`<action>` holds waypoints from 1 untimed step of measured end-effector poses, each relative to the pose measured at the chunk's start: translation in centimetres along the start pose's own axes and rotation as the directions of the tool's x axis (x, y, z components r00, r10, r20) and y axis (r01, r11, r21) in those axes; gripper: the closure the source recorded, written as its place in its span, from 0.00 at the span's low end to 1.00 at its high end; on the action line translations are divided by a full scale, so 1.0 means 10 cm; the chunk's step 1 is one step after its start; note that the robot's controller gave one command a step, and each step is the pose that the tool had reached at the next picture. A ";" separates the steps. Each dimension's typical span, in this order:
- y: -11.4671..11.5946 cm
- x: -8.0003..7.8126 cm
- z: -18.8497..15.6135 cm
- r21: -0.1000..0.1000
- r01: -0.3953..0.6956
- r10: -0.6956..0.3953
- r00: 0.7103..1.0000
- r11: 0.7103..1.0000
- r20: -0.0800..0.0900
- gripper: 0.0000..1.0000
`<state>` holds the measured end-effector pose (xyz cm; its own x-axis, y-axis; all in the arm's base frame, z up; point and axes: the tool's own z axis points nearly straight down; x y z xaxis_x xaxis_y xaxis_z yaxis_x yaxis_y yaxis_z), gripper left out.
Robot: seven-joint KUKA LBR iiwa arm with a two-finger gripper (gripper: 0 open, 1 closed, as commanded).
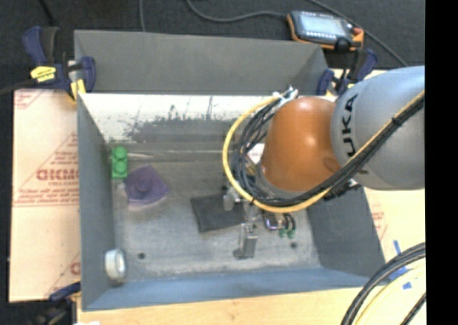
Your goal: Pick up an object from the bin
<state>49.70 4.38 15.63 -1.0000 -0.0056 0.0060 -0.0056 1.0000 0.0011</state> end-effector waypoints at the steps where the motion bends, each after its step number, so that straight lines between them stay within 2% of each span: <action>1: 0.00 -0.02 -0.04 0.000 -0.002 0.002 1.000 1.000 0.008 0.00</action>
Offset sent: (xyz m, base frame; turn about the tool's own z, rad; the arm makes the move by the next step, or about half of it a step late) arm 0.0673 -0.0258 -0.0863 -0.0667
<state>49.89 4.37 16.04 -1.0000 -0.0040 -0.0021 -0.0040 1.0000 0.0016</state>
